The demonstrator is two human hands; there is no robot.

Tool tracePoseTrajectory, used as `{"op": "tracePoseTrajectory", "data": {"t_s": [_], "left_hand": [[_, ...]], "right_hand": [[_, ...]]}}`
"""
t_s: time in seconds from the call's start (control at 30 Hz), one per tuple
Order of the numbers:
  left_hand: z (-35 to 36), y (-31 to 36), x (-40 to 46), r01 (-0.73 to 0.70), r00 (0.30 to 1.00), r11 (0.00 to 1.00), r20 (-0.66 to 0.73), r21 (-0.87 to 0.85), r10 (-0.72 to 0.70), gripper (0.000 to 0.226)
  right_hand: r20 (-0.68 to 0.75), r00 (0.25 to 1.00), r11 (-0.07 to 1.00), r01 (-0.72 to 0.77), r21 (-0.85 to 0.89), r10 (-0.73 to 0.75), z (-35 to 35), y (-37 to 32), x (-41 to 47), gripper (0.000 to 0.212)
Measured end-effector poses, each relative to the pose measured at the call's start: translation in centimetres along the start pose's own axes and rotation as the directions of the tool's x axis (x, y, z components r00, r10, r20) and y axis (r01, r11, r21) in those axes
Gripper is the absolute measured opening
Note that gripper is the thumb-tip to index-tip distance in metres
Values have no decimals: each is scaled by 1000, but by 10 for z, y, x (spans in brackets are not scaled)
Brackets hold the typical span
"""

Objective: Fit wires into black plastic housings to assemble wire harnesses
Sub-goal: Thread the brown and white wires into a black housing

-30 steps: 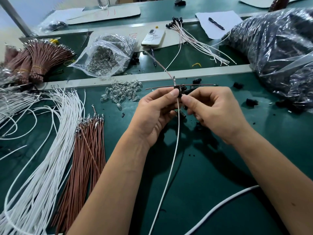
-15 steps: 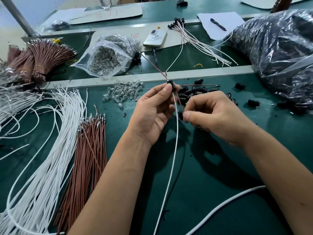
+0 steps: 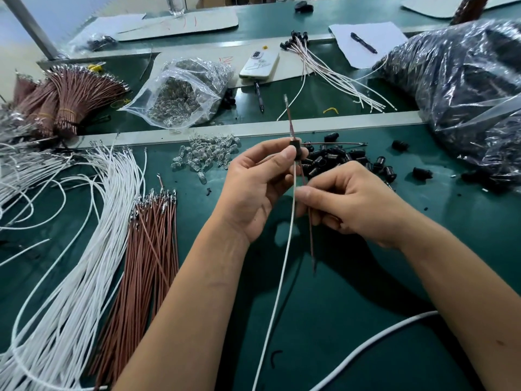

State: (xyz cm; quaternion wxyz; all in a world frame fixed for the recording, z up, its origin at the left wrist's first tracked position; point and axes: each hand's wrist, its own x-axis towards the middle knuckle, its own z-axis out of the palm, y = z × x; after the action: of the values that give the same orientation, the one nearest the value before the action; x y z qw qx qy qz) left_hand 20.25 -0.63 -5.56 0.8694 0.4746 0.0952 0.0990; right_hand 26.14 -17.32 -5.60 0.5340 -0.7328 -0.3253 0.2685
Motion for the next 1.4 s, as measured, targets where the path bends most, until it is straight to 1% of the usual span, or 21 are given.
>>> {"op": "tracePoseTrajectory", "data": {"t_s": [0.03, 0.1, 0.17, 0.2, 0.23, 0.3, 0.33, 0.37, 0.43, 0.5, 0.6, 0.67, 0.8, 0.9, 0.97, 1.03, 1.13, 1.27, 1.37, 1.4], "left_hand": [[-1, 1, 0, -11, 1000, 1000, -7, -14, 11, 23], [-3, 2, 0, -20, 1000, 1000, -5, 11, 20, 24], [-1, 0, -2, -10, 1000, 999, 16, 51, 9, 24], [0, -1, -2, -6, 1000, 998, 25, 60, 4, 23], [2, -1, -2, -4, 1000, 998, 31, 65, 2, 22], [3, -1, -2, -1, 999, 997, 34, 73, -2, 20], [3, -1, -2, 5, 999, 997, 34, 78, -8, 19], [3, 0, -2, 12, 999, 997, 33, 81, -15, 19], [2, 0, -3, 22, 999, 996, 27, 87, -24, 16], [3, 1, -3, 27, 999, 995, 15, 99, -28, 11], [3, 2, -4, 17, 1000, 993, -14, 113, -15, 16], [3, 1, -4, 7, 1000, 993, -26, 122, -4, 15], [3, 1, -5, -3, 999, 990, -37, 142, 8, 12], [2, 3, -5, -4, 999, 991, -35, 136, 9, 14], [2, 3, -5, -12, 999, 989, -30, 147, 17, 11], [2, 3, -6, -25, 999, 986, -21, 167, 29, 4], [3, 2, -6, -49, 999, 982, -9, 184, 51, 9], [3, 2, -6, -76, 997, 976, -5, 205, 78, 7], [3, 3, -6, -73, 997, 972, -3, 225, 75, 6], [3, 3, -7, -77, 997, 970, -2, 231, 79, 9]], "right_hand": [[88, 995, 999, -33, -23, 35, -2, -1, -2, 30], [238, 966, 993, -92, -69, 106, -5, -3, -4, 33], [295, 946, 989, -114, -92, 136, -7, -4, -6, 34], [287, 949, 990, -113, -88, 134, -7, -4, -7, 33], [245, 962, 992, -108, -63, 121, -6, -4, -6, 31], [56, 996, 996, -75, 49, 73, -2, -1, -2, 26], [-42, 998, 994, -46, 96, 51, -1, 0, 0, 24], [-107, 994, 992, -22, 122, 35, -1, 0, 1, 22], [-146, 989, 992, -1, 128, 20, -1, 2, 2, 20], [-140, 990, 994, -9, 112, 24, -2, 2, 2, 20], [-105, 994, 995, -9, 100, 19, -2, 1, 2, 30], [-84, 996, 996, -7, 94, 15, -4, 1, 2, 34], [-74, 997, 998, -21, 56, 25, -7, 1, 2, 25], [-68, 997, 998, -20, 54, 23, -7, 1, 2, 33], [-62, 998, 998, -13, 62, 16, -7, 1, 2, 36], [-44, 999, 997, -17, 73, 20, -8, 1, 2, 33], [-29, 999, 996, -28, 83, 30, -8, 1, 2, 30], [-13, 999, 998, -39, 50, 40, -8, -2, 1, 26], [-4, 999, 999, -41, 19, 41, -8, -1, 1, 29], [0, 999, 999, -42, 13, 42, -8, -1, 1, 31]]}}
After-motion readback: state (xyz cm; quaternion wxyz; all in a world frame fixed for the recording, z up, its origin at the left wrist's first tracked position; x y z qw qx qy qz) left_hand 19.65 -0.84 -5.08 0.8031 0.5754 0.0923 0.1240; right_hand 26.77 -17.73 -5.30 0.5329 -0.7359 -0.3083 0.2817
